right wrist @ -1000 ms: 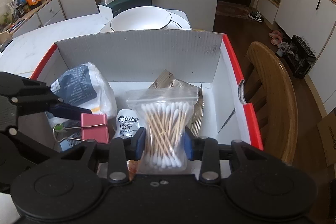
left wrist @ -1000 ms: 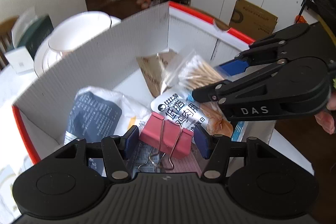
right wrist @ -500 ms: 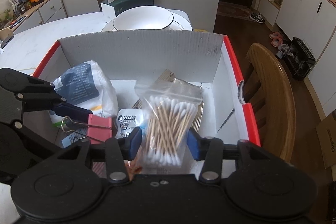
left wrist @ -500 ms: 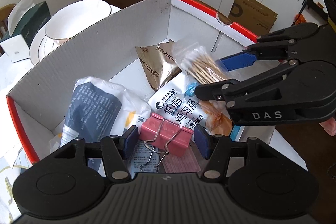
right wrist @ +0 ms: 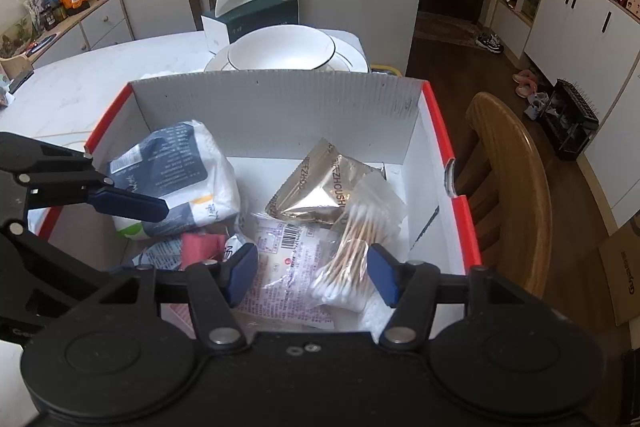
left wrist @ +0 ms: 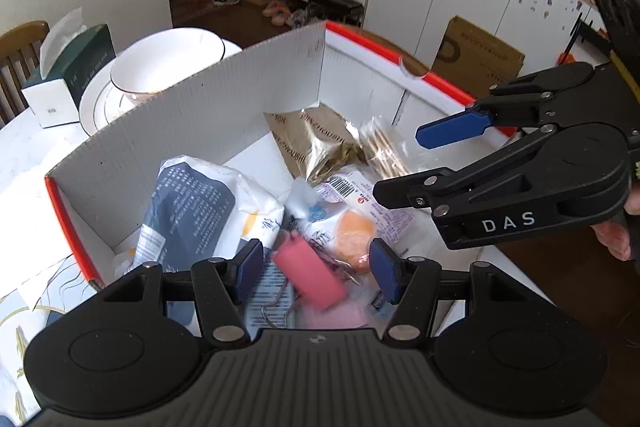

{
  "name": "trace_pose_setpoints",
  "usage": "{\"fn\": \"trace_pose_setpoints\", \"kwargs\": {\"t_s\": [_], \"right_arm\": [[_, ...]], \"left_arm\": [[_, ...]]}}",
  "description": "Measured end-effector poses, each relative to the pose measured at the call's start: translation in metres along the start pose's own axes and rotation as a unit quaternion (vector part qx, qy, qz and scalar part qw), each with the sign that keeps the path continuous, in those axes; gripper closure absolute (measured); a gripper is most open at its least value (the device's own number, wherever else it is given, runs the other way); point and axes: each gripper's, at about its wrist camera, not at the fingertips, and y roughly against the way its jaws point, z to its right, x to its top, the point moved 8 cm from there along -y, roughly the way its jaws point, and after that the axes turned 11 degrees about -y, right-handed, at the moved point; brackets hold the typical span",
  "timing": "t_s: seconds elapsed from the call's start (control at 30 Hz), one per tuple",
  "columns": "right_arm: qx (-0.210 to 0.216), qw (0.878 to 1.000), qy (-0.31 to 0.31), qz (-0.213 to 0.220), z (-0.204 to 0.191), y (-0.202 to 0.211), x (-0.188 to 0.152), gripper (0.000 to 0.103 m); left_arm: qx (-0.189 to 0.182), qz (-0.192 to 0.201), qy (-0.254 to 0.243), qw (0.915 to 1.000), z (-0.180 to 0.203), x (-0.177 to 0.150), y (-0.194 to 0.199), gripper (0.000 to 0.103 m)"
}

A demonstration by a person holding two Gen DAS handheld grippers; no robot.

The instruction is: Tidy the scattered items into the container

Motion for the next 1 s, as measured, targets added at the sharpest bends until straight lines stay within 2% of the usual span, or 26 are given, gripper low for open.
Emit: {"fn": "trace_pose_setpoints", "kwargs": {"t_s": [0.5, 0.63, 0.67, 0.7, 1.0], "right_arm": [[0.018, 0.999, -0.008, 0.040, -0.018, 0.042, -0.002, 0.040], [0.020, 0.998, -0.007, 0.056, -0.027, 0.054, -0.003, 0.032], [0.020, 0.998, -0.006, 0.059, -0.030, 0.057, -0.004, 0.032], [0.020, 0.998, -0.004, 0.063, -0.033, 0.059, -0.004, 0.032], [0.020, 0.996, 0.001, 0.091, -0.055, 0.081, -0.009, 0.022]], "left_arm": [[0.029, 0.089, 0.053, 0.9942, -0.016, -0.005, 0.061, 0.046], [0.041, 0.113, 0.059, 0.9910, -0.022, -0.010, 0.081, 0.046], [0.047, 0.120, 0.058, 0.9900, -0.022, -0.011, 0.087, 0.043], [0.052, 0.125, 0.057, 0.9891, -0.023, -0.012, 0.093, 0.037], [0.072, 0.153, 0.061, 0.9837, -0.030, -0.023, 0.128, 0.030]]}}
